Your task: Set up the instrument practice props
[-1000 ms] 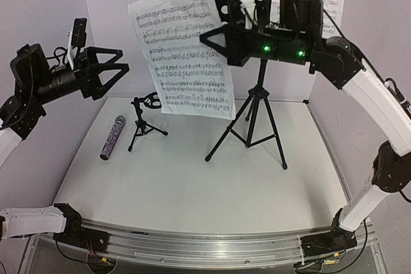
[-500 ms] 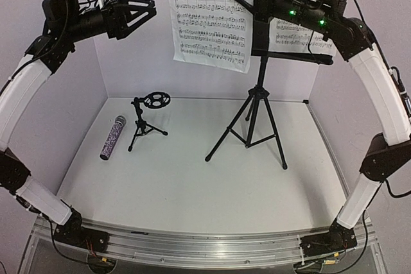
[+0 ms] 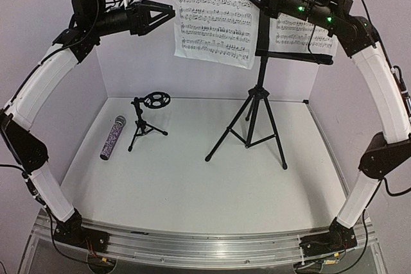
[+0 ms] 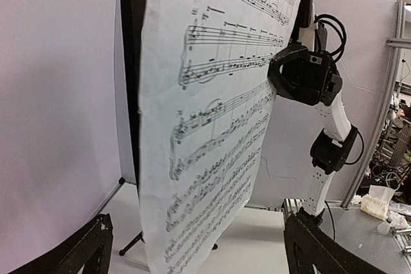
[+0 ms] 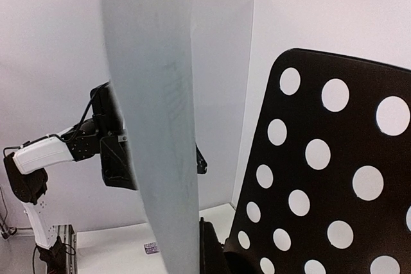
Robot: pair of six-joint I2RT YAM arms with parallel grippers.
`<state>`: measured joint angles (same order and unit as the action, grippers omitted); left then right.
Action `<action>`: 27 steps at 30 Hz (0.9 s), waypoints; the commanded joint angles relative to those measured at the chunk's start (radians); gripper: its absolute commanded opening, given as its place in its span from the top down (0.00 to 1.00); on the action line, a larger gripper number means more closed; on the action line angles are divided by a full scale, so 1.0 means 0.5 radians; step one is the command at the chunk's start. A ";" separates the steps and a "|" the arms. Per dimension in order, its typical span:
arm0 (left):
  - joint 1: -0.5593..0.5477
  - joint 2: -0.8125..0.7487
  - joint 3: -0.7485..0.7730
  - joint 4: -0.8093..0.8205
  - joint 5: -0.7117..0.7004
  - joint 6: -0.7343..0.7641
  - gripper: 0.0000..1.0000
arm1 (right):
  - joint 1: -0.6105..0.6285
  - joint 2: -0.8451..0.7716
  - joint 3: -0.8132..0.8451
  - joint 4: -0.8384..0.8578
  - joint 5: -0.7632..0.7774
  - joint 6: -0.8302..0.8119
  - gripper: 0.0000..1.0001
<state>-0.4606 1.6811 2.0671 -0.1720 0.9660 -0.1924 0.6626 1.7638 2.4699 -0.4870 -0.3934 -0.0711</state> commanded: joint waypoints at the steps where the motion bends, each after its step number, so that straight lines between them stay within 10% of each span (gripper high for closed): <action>1: 0.011 0.019 0.154 0.190 0.041 -0.029 0.08 | -0.068 -0.008 0.060 0.061 -0.163 0.084 1.00; 14: -0.031 0.082 0.189 0.272 0.227 -0.040 0.28 | -0.132 0.176 0.197 0.228 -0.254 0.296 1.00; 24: -0.070 0.110 0.260 0.210 0.125 -0.089 0.98 | -0.133 0.238 0.227 0.296 -0.245 0.348 1.00; 27: -0.070 0.084 0.267 0.114 0.061 -0.053 1.00 | -0.132 0.230 0.213 0.301 -0.230 0.347 1.00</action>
<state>-0.4943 1.7405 2.1572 -0.0786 1.0368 -0.2258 0.5961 1.8812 2.5431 -0.3957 -0.5018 0.0850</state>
